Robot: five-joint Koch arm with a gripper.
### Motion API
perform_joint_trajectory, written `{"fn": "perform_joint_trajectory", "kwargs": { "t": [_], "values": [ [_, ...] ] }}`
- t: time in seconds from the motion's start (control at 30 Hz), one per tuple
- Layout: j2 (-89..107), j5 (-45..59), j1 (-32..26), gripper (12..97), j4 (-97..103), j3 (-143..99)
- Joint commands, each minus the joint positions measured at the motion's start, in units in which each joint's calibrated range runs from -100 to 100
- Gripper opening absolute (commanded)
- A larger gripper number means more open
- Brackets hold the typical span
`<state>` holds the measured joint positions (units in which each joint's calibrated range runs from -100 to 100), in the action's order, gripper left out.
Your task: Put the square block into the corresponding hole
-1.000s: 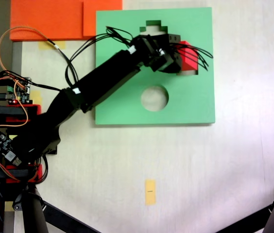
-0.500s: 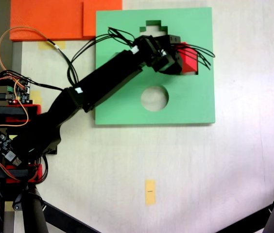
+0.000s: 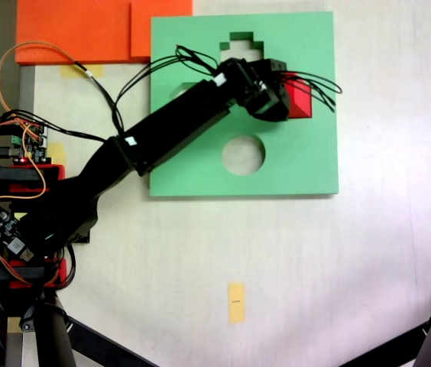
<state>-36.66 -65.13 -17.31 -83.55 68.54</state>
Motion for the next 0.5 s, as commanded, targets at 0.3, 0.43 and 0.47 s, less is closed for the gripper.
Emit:
{"fn": "perform_joint_trajectory", "kwargs": {
  "t": [0.3, 0.43, 0.47],
  "values": [
    [-3.7, 0.24, 0.24, 39.2, 4.55, 4.34],
    [-4.26, 0.24, 0.54, 40.8, 5.99, 4.34],
    [-4.4, 0.24, 0.63, 42.5, 6.47, 4.34]
  ]
}}
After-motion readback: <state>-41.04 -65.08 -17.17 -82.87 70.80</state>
